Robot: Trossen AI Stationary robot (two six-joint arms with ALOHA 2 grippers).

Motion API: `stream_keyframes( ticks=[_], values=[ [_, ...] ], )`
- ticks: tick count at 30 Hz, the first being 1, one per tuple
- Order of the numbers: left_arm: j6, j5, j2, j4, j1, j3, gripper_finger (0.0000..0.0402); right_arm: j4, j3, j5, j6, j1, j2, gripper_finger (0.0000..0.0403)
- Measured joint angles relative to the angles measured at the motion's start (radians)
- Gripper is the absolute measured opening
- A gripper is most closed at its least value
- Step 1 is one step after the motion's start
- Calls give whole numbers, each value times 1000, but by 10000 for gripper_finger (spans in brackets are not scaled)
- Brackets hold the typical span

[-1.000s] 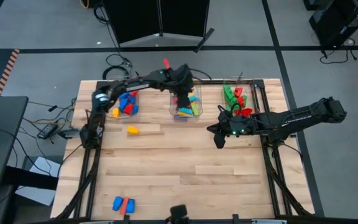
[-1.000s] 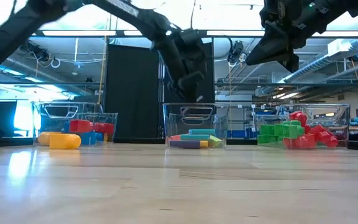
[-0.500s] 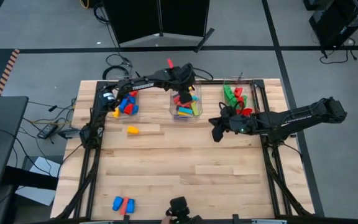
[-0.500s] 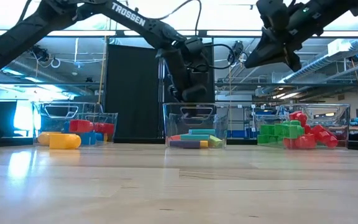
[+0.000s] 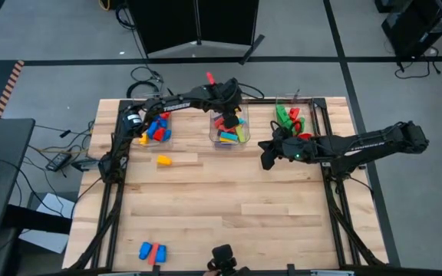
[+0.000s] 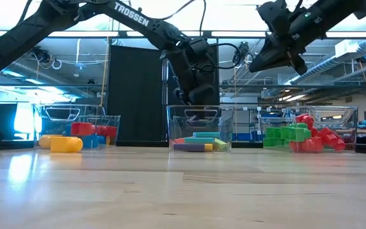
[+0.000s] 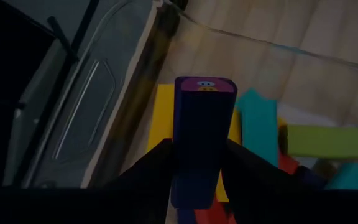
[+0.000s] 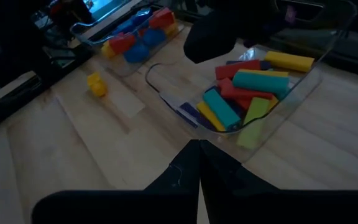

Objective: Sort blocks by size
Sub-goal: Put the purple block into the middle transparent bin, then put the yellow 1 stud game piece into the left transparent bin

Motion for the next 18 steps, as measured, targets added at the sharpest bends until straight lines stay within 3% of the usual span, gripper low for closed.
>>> stream_keyframes(
  ticks=[9,18],
  values=[
    [-107,0,0,-26,6,0,177,0,0,-8,0,-4,0,20],
    [-60,-1,0,66,5,0,229,0,0,-43,0,-4,0,20]
  ],
)
